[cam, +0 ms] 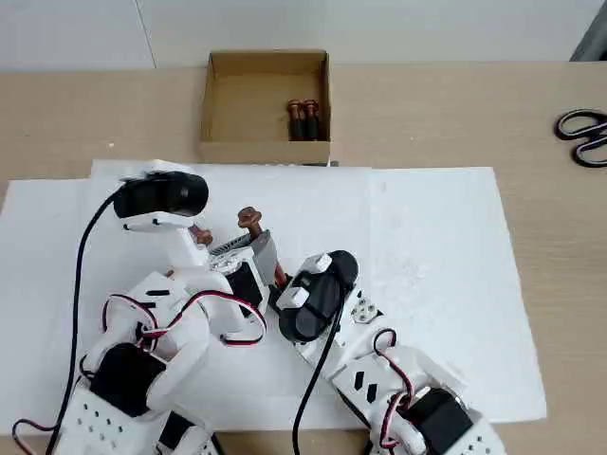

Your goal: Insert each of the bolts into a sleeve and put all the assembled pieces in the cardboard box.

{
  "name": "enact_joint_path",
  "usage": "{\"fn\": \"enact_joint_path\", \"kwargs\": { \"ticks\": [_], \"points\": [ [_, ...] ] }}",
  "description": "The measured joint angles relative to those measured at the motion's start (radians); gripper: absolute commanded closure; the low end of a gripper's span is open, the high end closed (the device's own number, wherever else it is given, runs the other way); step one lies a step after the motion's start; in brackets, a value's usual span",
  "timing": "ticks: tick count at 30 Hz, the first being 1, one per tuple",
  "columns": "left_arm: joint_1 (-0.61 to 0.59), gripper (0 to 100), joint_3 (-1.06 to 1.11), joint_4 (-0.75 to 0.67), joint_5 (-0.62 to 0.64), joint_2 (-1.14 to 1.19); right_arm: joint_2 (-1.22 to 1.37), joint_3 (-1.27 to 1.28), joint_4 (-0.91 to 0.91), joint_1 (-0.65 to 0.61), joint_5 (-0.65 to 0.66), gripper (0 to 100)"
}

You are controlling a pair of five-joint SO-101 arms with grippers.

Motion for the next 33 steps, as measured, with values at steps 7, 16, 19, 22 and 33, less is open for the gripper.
{"fn": "enact_joint_path", "kwargs": {
  "ticks": [7, 16, 19, 22, 33],
  "points": [
    [0.006, 100, 0.034, -0.003, 0.020, 0.000, 0.000, 0.002, 0.000, 0.000, 0.000, 99.5],
    [0.052, 100, 0.069, -0.017, 0.040, -0.002, 0.000, 0.002, 0.000, 0.002, -0.006, 99.5],
    [0.057, 100, 0.069, -0.017, 0.040, -0.002, 0.000, 0.002, 0.000, 0.002, -0.006, 99.5],
    [0.057, 100, 0.069, -0.017, 0.040, -0.002, 0.000, 0.002, 0.000, 0.002, -0.006, 99.5],
    [0.064, 100, 0.052, 0.133, 0.011, -0.009, 0.002, 0.003, -0.006, -0.003, -0.005, 99.5]
  ]
}}
